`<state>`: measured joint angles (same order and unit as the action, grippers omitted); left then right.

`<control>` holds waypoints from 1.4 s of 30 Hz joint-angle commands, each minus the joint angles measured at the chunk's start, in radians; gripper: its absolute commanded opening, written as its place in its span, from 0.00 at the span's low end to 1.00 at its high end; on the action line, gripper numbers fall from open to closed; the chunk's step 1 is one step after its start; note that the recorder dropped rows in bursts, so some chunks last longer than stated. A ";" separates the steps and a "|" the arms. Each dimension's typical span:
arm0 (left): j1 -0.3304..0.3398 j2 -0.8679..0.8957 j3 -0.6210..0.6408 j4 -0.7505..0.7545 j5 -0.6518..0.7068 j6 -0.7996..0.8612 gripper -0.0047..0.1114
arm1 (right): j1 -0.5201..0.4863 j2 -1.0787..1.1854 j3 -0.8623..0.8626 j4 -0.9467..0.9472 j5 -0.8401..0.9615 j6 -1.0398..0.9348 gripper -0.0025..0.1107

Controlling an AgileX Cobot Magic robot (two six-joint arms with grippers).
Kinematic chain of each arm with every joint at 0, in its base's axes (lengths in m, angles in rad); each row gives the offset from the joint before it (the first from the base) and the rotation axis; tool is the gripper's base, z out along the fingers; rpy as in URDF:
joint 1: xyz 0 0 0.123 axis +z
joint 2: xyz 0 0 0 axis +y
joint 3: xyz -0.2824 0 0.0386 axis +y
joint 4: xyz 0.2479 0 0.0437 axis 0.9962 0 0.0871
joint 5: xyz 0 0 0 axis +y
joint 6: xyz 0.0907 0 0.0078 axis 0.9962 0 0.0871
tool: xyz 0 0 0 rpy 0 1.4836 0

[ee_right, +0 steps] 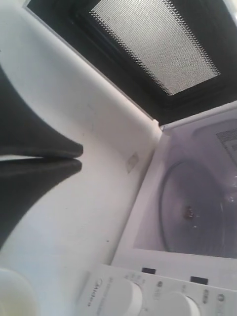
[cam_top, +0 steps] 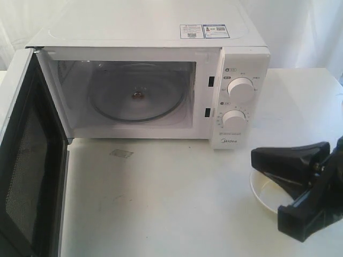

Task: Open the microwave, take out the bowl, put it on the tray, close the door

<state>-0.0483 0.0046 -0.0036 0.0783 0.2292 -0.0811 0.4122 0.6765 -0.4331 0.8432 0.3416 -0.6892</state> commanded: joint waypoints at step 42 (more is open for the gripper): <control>0.001 0.000 -0.165 -0.108 -0.777 -0.241 0.04 | -0.001 -0.006 0.333 0.872 0.095 -1.042 0.02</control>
<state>-0.0483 0.0025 -0.0885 -0.0255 -0.5112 -0.3143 0.4122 0.6765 -0.1062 1.7113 0.4271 -1.7149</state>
